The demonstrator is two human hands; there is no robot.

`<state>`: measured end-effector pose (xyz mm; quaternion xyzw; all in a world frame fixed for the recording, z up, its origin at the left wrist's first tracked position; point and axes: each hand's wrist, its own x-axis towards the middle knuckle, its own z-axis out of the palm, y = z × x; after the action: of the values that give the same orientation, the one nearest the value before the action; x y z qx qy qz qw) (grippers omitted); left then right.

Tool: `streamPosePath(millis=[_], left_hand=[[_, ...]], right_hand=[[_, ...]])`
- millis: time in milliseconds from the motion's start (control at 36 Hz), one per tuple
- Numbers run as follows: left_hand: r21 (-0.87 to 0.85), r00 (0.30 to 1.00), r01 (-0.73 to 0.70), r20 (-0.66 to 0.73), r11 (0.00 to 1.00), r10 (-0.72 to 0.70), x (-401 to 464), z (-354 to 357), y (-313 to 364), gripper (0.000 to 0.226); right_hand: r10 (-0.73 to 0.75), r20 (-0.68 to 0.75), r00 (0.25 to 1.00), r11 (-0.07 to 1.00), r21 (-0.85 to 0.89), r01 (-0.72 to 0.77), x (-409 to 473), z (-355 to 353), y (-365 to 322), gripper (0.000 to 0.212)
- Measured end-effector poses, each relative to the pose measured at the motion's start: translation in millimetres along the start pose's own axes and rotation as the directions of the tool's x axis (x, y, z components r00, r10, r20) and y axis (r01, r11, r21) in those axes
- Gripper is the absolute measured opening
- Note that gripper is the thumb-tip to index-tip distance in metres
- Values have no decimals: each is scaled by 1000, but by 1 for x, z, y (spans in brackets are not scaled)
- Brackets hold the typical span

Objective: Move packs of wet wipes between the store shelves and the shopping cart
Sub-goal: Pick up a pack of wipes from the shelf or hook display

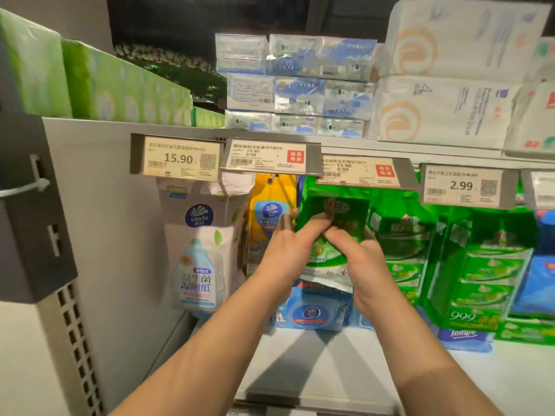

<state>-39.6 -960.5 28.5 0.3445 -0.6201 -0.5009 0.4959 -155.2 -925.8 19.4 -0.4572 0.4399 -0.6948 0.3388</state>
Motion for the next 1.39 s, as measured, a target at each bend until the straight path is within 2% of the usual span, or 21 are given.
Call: streamPosePath(millis=[83,111,194,222,417,528,639,694,778,833,1000,1139,1194,1306,1389], left_hand=[[3,1000,-26,14,1000,26,-8,3,8,39],[-10,999,-29,26,1000,29,-10,4,8,39],[-100,999,-11,47,995,16,-12,8,-2,79],[-124,999,-20,48,992,26,-14,8,-4,82],[-234,995,-96,-11,967,96,-47,3,11,78],[-230,990,-133,21,964,141,-66,1,24,93],[-214,981,-170,55,962,186,-82,-3,30,94],[-204,976,-190,68,960,208,-88,-5,31,93],[-198,975,-188,81,962,207,-98,-9,30,93],[-192,979,-164,87,968,183,-102,-14,25,96],[-248,997,-25,61,968,41,-118,-28,1,109],[-405,992,77,119,911,-31,-138,-33,-25,89],[-476,991,112,118,872,-63,-146,-35,-35,88],[-507,988,156,81,848,-134,-159,-41,-57,89],[-445,971,230,49,865,-233,-172,-46,-67,90]], right_hand=[[-25,51,998,999,38,23,-10,0,-9,24],[-32,69,997,998,47,29,-13,0,-12,23],[-62,91,994,996,72,56,-23,-1,-18,42],[-68,104,992,994,93,59,-27,-1,-19,47],[-113,121,986,971,224,84,-57,2,-31,53],[-134,130,982,957,276,94,-70,3,-36,73],[-161,125,979,940,323,114,-82,5,-40,92],[-186,132,974,935,327,134,-89,7,-41,86],[-214,130,968,943,284,171,-97,7,-40,56],[-191,118,975,950,272,153,-102,8,-37,46],[-32,182,983,958,288,-22,-117,11,-15,43],[88,216,972,984,136,-119,-130,15,5,59],[134,236,963,983,91,-159,-137,19,11,64],[210,257,943,968,79,-237,-145,26,21,44],[269,301,915,956,33,-291,-151,29,30,45]])
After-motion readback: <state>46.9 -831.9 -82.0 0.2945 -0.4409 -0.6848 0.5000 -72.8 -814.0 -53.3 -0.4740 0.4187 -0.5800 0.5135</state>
